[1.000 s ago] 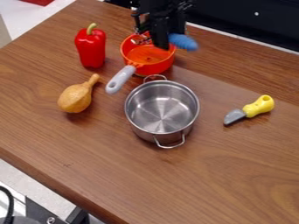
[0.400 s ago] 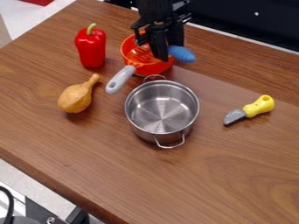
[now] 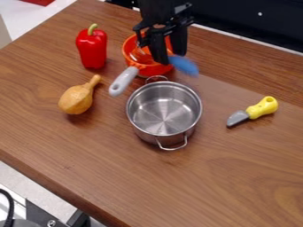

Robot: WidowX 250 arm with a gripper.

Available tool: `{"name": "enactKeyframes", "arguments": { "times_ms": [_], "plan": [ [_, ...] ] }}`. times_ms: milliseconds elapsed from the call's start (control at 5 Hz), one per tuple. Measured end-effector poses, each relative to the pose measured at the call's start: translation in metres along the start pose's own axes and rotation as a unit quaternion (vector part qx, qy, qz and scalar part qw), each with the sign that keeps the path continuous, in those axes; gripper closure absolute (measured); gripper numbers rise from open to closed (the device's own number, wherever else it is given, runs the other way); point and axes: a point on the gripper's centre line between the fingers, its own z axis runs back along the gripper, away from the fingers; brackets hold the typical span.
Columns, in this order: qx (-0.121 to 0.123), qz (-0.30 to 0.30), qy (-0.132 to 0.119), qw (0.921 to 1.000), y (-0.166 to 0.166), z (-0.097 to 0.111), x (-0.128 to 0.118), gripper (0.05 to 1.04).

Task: Put the blue had blender in the orange pot

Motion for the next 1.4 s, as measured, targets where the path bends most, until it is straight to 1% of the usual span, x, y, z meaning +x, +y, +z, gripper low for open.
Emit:
{"name": "enactKeyframes", "arguments": {
  "times_ms": [200, 400, 800, 1000, 1200, 1400],
  "plan": [
    [-0.007, -0.001, 0.013, 0.9999, -0.001, 0.007, 0.001, 0.133],
    [-0.003, 0.0, 0.019, 0.9998, -0.002, 0.007, 0.003, 0.083],
    [0.0, -0.006, 0.033, 0.9994, -0.002, 0.009, 0.0, 0.083],
    [0.002, -0.038, 0.032, 0.9988, -0.004, 0.009, -0.006, 0.083],
    [-0.025, -0.115, 0.025, 0.9927, -0.005, 0.027, -0.019, 0.083],
    [-0.014, -0.226, -0.018, 0.9738, 0.003, 0.031, -0.032, 0.083]
  ]
}}
